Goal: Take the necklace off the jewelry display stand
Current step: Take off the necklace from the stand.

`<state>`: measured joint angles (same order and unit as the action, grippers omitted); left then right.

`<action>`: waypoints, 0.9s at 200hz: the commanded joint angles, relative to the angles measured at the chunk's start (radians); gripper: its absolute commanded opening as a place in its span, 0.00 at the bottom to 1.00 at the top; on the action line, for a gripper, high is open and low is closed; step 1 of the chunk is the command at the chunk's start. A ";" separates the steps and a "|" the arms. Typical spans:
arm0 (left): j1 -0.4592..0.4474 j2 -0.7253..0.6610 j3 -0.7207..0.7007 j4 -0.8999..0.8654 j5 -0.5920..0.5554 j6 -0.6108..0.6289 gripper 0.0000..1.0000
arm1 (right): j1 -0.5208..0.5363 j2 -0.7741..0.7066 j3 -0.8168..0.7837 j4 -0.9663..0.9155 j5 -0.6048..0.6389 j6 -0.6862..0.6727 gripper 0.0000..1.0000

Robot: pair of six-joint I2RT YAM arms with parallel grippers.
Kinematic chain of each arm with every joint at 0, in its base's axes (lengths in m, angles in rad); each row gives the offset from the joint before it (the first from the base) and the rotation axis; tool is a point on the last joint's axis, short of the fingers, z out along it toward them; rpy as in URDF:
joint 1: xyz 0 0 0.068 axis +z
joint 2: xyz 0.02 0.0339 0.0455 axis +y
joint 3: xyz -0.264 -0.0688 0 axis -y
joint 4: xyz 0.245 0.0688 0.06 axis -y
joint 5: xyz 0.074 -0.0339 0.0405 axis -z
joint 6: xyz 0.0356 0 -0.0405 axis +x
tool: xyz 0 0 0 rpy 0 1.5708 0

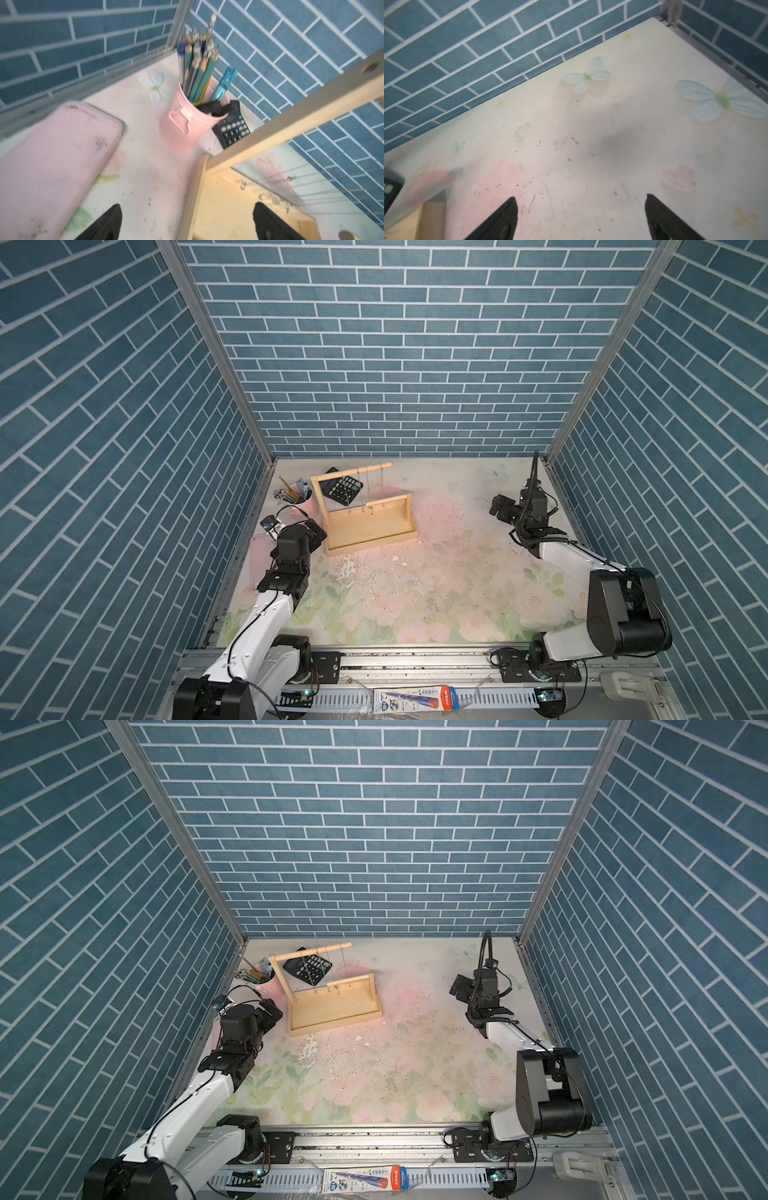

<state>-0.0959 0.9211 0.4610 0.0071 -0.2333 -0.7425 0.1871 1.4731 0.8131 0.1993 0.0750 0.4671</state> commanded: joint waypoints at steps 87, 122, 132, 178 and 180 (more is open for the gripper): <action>-0.001 0.024 0.232 -0.190 0.457 -0.019 0.99 | 0.303 0.145 0.388 -0.219 -0.068 -0.173 0.92; -0.012 0.066 0.296 -0.125 0.561 -0.054 0.99 | 0.389 0.226 0.503 -0.225 -0.048 -0.213 0.88; -0.028 0.078 0.294 -0.070 0.574 -0.074 0.99 | 0.409 0.245 0.532 -0.224 -0.059 -0.220 0.88; -0.063 0.149 0.342 0.023 0.652 -0.081 0.99 | 0.488 0.313 0.601 -0.128 -0.106 -0.219 0.84; -0.063 0.148 0.343 0.022 0.652 -0.075 0.99 | 0.491 0.316 0.604 -0.124 -0.108 -0.219 0.83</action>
<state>-0.1516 1.0595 0.7620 -0.0410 0.3550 -0.8345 0.6491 1.7565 1.3685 0.0196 -0.0021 0.2790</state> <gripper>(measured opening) 0.994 0.842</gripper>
